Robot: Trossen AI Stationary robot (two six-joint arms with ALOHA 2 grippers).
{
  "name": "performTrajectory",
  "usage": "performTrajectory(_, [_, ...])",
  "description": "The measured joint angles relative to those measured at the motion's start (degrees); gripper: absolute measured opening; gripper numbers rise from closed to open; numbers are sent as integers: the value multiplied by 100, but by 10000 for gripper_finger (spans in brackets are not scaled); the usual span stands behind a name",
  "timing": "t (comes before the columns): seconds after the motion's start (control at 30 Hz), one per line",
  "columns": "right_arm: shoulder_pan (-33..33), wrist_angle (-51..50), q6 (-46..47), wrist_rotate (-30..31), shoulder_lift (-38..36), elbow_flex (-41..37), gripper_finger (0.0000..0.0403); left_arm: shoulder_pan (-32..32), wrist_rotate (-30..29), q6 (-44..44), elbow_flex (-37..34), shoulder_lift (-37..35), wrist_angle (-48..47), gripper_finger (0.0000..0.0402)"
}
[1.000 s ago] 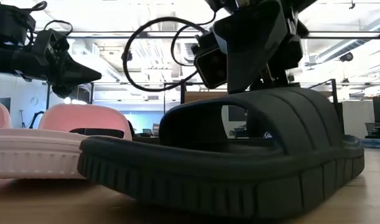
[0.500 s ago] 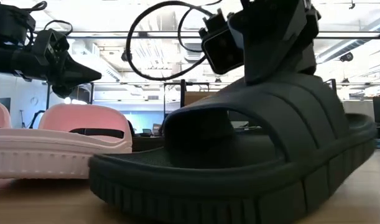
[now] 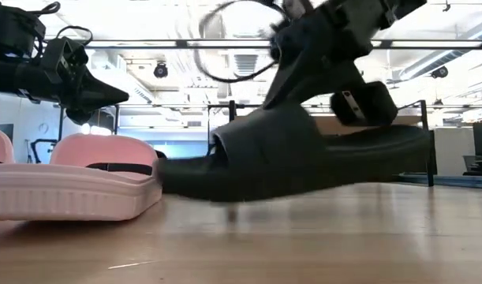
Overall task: Pick and place slides into the shelf
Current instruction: Stock the slides on and under the shelf
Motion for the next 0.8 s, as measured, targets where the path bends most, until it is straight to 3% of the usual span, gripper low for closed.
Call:
performTrajectory(0.13, [238,-952,1873,1933,-584,-311,9,0,-2,0,-1,1,3,0])
performTrajectory(0.23, [631,-2281,4017,3334,-985,-514,9,0,-2,-1,-2,0,-4,0])
performTrajectory(0.3, [777,-2863,4865,3925,-1149,-672,11,2,-16,-1,-2,9,3,0])
performTrajectory(0.4, [689,-2481,4933,4061,-1327,-887,11,1,-17,1,-1,3,9,0])
performTrajectory(0.53, [463,-1988,5042,4703,-1197,-942,12,2,-15,1,0,4,9,0])
performTrajectory(0.8, [-249,-1086,5075,4631,-378,-762,13,0,-15,-1,0,2,3,0])
